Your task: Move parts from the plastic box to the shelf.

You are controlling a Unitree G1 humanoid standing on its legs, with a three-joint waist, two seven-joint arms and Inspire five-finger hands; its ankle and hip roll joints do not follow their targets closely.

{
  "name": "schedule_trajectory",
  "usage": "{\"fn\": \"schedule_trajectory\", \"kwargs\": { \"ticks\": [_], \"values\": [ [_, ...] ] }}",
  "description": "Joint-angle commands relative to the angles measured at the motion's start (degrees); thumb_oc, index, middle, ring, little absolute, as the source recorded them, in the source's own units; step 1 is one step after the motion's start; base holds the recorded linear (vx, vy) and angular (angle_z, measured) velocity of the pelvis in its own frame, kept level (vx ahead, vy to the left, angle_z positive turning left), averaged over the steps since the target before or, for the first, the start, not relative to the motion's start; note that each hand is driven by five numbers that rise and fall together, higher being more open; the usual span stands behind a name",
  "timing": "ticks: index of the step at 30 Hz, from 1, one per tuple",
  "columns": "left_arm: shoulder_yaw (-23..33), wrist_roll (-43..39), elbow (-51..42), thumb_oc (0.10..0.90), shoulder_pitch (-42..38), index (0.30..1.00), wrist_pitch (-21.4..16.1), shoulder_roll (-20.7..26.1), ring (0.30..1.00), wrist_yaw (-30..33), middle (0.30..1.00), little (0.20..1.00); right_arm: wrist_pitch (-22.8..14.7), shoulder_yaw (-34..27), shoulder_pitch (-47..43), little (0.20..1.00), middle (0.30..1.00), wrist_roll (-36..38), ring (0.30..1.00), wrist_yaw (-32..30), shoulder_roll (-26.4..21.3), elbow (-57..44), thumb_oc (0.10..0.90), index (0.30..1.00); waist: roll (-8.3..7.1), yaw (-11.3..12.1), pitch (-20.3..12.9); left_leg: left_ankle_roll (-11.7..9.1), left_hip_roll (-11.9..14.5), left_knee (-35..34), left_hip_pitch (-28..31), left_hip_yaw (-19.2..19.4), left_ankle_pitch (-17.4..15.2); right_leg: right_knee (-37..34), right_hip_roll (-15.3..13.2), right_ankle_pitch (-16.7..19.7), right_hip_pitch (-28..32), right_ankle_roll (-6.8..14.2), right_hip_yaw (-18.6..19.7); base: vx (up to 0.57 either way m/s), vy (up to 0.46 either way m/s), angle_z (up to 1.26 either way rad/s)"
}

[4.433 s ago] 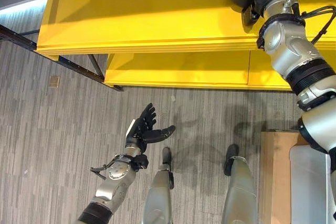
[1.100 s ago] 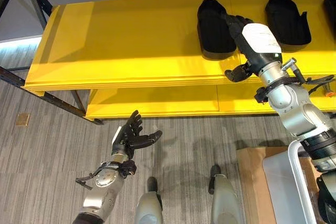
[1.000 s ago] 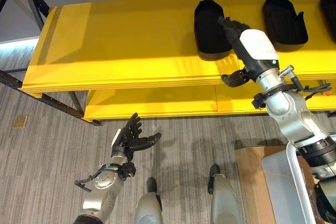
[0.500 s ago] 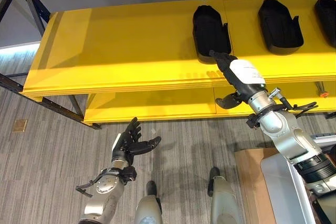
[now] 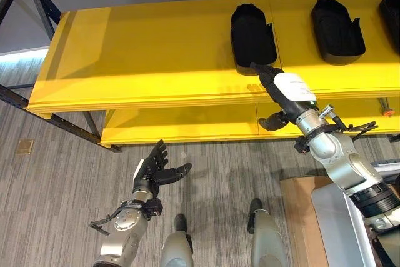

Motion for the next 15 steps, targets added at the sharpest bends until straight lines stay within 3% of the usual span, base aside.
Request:
{"fn": "schedule_trajectory", "kwargs": {
  "ticks": [1, 15],
  "values": [
    [0.4, 1.4, -4.6, 0.900, -0.1, 1.000, -4.3, 2.9, 1.000, -0.1, 1.000, 1.000, -1.6, 0.0, -8.2, 1.000, 1.000, -2.3, 1.000, -4.0, 0.1, -1.4, 0.900, 1.000, -1.75, 0.8, -4.8, 1.4, 1.1, 6.0, 1.5, -2.4, -7.6, -10.4, -1.9, 6.6, 3.9, 4.4, 1.5, 0.01, -0.022, 0.08],
    [-0.2, 0.9, -4.0, 0.900, -0.9, 1.000, -4.9, 3.0, 1.000, 0.3, 1.000, 1.000, 0.4, 2.1, -11.0, 1.000, 1.000, -4.3, 1.000, -5.8, 0.7, 6.9, 0.900, 1.000, -0.62, 1.5, -4.3, 1.1, 1.4, 5.4, 0.5, -2.9, -7.0, -9.1, -1.8, 5.9, 2.5, 4.0, 1.1, 0.00, -0.015, 0.02]
  ]
}}
